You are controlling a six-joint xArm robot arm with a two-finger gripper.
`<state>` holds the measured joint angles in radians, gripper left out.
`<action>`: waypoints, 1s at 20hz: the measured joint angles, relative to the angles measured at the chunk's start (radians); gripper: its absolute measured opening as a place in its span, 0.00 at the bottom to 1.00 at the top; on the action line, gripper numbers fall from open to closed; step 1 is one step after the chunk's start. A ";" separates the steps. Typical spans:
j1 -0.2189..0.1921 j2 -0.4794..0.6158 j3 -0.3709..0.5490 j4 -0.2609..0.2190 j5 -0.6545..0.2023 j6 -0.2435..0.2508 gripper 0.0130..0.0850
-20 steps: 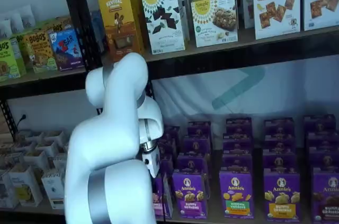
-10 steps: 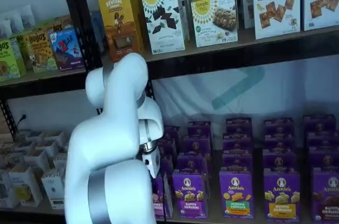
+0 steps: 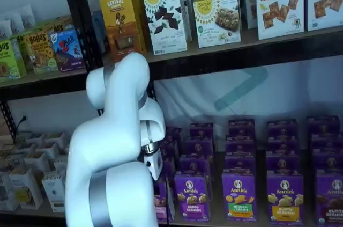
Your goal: Pick up the purple box with a pink patch in the middle, on the bottom shelf, the first box from the left
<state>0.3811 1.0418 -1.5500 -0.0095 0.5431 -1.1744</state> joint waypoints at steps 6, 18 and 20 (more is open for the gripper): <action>0.000 -0.009 0.016 -0.004 -0.010 0.003 0.50; 0.001 -0.028 0.051 -0.010 -0.039 0.009 0.33; 0.001 -0.036 0.063 -0.012 -0.043 0.011 0.33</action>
<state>0.3825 1.0059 -1.4872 -0.0210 0.5000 -1.1633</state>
